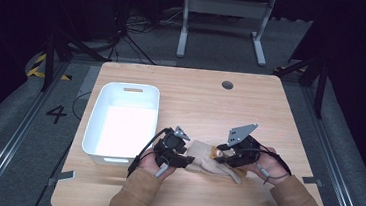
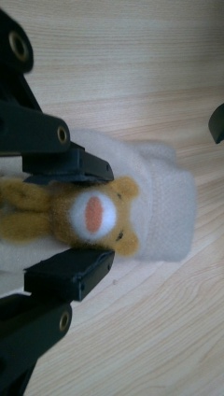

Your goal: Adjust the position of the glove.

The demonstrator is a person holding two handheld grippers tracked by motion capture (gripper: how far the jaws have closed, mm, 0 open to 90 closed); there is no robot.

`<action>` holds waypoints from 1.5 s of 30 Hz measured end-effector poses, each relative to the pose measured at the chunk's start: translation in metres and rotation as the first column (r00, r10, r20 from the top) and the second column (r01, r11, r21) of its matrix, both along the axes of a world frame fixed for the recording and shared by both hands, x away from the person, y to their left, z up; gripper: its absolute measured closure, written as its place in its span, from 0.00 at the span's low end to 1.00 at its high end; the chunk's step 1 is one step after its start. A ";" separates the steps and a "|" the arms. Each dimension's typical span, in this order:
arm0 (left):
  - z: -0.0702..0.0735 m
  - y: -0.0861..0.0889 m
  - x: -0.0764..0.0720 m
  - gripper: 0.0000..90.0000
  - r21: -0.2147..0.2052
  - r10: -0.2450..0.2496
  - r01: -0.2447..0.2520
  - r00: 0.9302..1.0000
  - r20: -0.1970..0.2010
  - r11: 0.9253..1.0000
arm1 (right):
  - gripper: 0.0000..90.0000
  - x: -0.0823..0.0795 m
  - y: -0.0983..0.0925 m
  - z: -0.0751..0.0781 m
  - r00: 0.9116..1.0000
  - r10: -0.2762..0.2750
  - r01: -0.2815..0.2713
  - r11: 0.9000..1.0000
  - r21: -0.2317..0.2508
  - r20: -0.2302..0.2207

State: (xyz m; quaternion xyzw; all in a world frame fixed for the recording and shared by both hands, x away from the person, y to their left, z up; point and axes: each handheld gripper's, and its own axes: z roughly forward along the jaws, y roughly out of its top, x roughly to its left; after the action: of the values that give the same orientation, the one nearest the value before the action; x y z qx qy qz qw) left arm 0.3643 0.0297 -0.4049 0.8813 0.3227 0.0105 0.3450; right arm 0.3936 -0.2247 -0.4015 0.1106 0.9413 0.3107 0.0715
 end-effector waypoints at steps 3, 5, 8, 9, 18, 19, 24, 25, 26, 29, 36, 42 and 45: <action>-0.001 -0.003 0.000 0.62 0.012 -0.014 0.014 1.000 -0.001 1.000 | 0.50 -0.001 -0.005 0.001 1.000 -0.018 0.018 1.000 0.012 0.000; -0.001 -0.006 0.001 0.62 0.011 -0.019 0.019 1.000 -0.001 1.000 | 0.49 -0.003 -0.009 0.002 0.999 -0.035 0.035 0.999 0.025 0.009; -0.001 -0.011 0.002 0.62 0.020 -0.030 0.030 1.000 0.004 0.999 | 0.49 -0.006 -0.016 0.005 0.999 -0.050 0.050 0.998 0.033 0.014; -0.002 -0.013 0.002 0.62 0.023 -0.032 0.032 0.999 0.005 0.999 | 0.49 -0.007 -0.018 0.005 0.998 -0.059 0.059 0.998 0.032 0.014; -0.007 -0.016 -0.002 0.63 0.037 -0.051 0.050 0.999 0.019 0.998 | 0.52 -0.013 -0.044 0.004 0.991 -0.135 0.135 0.991 0.013 -0.014; -0.008 -0.017 -0.002 0.64 0.041 -0.054 0.053 0.998 0.021 0.998 | 0.52 -0.014 -0.047 0.003 0.990 -0.143 0.143 0.990 0.003 -0.018; -0.008 -0.019 -0.001 0.64 0.039 -0.055 0.054 0.998 0.016 0.998 | 0.53 -0.014 -0.056 -0.002 0.986 -0.164 0.162 0.986 -0.047 -0.039; -0.009 -0.019 -0.001 0.64 0.040 -0.056 0.056 0.998 0.015 0.998 | 0.53 -0.014 -0.057 -0.003 0.985 -0.166 0.163 0.985 -0.058 -0.051; -0.009 -0.019 0.000 0.64 0.042 -0.055 0.055 0.998 0.014 0.998 | 0.53 -0.013 -0.058 -0.005 0.984 -0.164 0.160 0.985 -0.067 -0.062; -0.009 -0.018 0.000 0.64 0.038 -0.052 0.051 0.999 0.013 0.998 | 0.51 -0.013 -0.059 -0.010 0.981 -0.164 0.154 0.983 -0.097 -0.099; -0.010 -0.017 0.001 0.64 0.042 -0.051 0.051 0.999 0.004 0.998 | 0.47 -0.012 -0.057 -0.018 0.977 -0.161 0.143 0.980 -0.139 -0.136; -0.011 -0.016 0.002 0.64 0.046 -0.046 0.046 0.999 -0.001 0.998 | 0.50 -0.010 -0.058 -0.024 0.971 -0.183 0.154 0.971 -0.181 -0.154; -0.012 -0.016 0.004 0.63 0.038 -0.040 0.040 0.999 -0.009 0.998 | 0.63 -0.009 -0.059 -0.024 0.969 -0.191 0.158 0.967 -0.200 -0.155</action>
State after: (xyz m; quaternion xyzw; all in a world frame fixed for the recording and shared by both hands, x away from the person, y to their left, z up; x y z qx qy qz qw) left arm 0.3679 0.0139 -0.4174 0.8940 0.3062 0.0061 0.3270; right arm 0.3843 -0.2834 -0.4259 0.2128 0.9554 0.2030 0.0267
